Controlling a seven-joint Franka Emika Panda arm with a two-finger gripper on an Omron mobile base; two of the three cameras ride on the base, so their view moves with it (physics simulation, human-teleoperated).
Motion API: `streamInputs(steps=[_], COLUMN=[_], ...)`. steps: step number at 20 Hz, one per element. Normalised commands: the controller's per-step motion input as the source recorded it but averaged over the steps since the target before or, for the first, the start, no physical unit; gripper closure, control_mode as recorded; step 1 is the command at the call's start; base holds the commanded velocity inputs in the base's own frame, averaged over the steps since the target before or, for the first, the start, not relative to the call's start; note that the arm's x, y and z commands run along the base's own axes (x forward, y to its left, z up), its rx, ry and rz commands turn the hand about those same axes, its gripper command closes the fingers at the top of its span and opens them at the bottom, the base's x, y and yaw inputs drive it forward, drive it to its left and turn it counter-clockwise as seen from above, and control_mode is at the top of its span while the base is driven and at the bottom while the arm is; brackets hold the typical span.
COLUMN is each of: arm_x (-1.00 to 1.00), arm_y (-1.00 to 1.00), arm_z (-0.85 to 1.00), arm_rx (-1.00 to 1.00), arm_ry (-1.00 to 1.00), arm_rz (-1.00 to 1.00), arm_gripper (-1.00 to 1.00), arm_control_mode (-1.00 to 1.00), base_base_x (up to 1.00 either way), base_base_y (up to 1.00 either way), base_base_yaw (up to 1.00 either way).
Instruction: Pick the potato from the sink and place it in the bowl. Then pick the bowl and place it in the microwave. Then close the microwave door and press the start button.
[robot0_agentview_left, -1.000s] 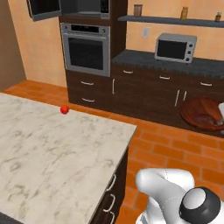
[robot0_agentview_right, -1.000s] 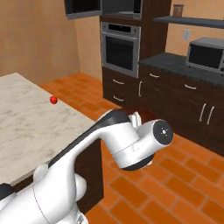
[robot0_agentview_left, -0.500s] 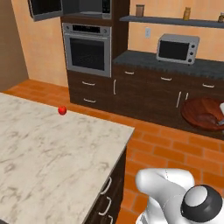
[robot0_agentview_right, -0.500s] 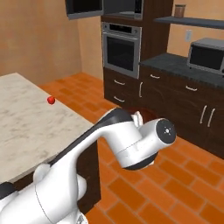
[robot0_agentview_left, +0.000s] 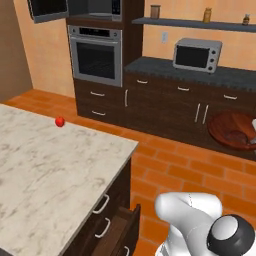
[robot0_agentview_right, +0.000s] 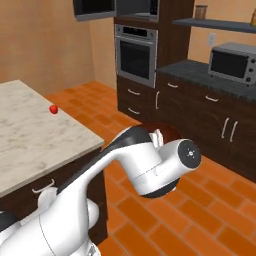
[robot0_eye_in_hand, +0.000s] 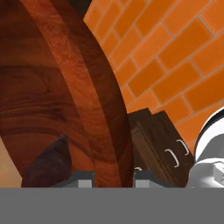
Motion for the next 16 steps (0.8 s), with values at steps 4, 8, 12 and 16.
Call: streamInputs(steps=[4, 8, 12, 16], arm_x=[0.0, 0.0, 0.0, 0.0], arm_y=[0.0, 0.0, 0.0, 0.0], arm_z=[0.0, 0.0, 0.0, 0.0], arm_rx=[0.0, 0.0, 0.0, 0.0], arm_ry=[0.0, 0.0, 0.0, 0.0], arm_rz=[0.0, 0.0, 0.0, 0.0], arm_gripper=[1.0, 1.0, 1.0, 1.0], arm_control_mode=[1.0, 1.0, 1.0, 1.0], base_base_x=[1.0, 1.0, 1.0, -0.27], base_base_y=[-0.23, -0.16, -0.02, -0.2], base_base_yaw=[0.0, 0.0, 0.0, 0.07])
